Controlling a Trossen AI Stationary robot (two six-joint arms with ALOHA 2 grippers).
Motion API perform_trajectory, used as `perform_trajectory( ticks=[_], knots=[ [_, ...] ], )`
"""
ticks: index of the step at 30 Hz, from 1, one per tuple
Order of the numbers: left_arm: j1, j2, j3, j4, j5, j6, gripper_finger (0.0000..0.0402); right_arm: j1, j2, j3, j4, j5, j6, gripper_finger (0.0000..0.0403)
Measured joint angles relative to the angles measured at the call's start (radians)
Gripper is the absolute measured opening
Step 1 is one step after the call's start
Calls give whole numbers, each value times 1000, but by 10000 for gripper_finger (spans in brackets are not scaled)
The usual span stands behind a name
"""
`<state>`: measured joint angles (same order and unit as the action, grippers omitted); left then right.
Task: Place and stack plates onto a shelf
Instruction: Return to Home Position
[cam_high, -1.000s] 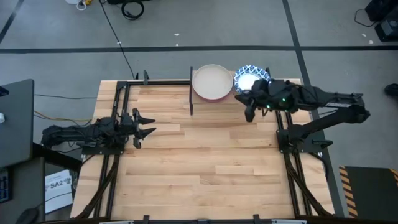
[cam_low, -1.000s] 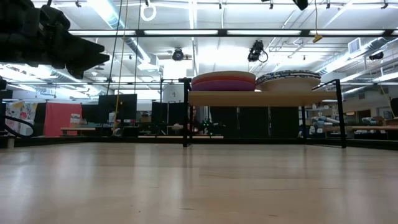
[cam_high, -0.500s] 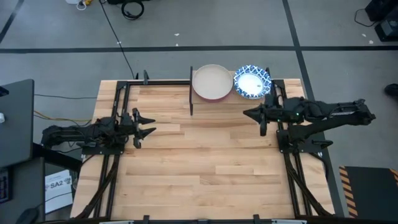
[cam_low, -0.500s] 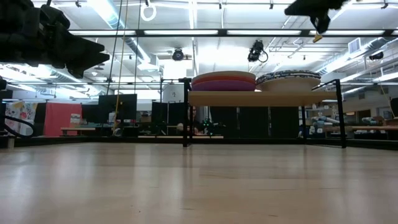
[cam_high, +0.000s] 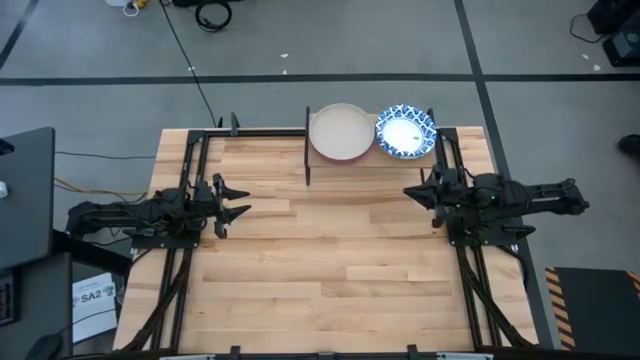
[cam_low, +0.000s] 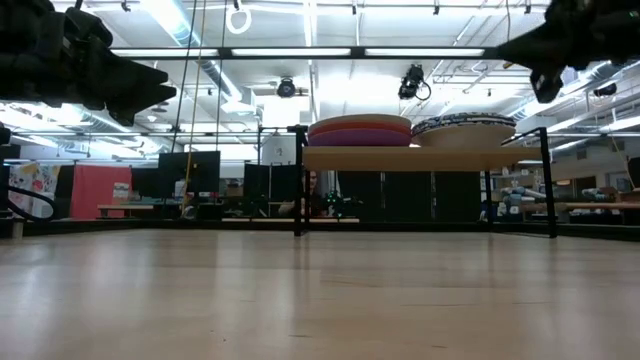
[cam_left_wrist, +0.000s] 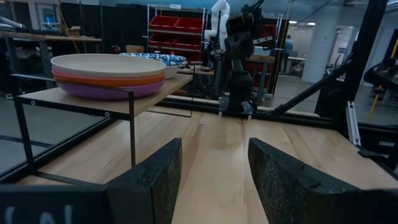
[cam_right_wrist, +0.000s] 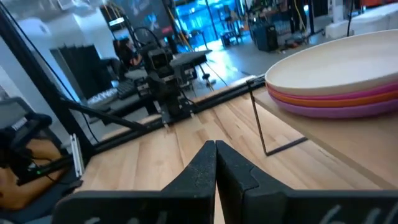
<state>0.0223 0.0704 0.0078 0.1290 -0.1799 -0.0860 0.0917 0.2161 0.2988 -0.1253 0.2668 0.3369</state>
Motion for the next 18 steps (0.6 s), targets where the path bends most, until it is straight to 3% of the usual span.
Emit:
perform_trajectory(
  ticks=[9, 18],
  knots=[
    [0, 0, 0, 0, 0, -4, 192, 0, -216, -147, 81, -31, -69, 11],
    [0, 2, 0, -7, 0, -7, 192, 0, -214, -277, 273, -57, -134, 11]
  ],
)
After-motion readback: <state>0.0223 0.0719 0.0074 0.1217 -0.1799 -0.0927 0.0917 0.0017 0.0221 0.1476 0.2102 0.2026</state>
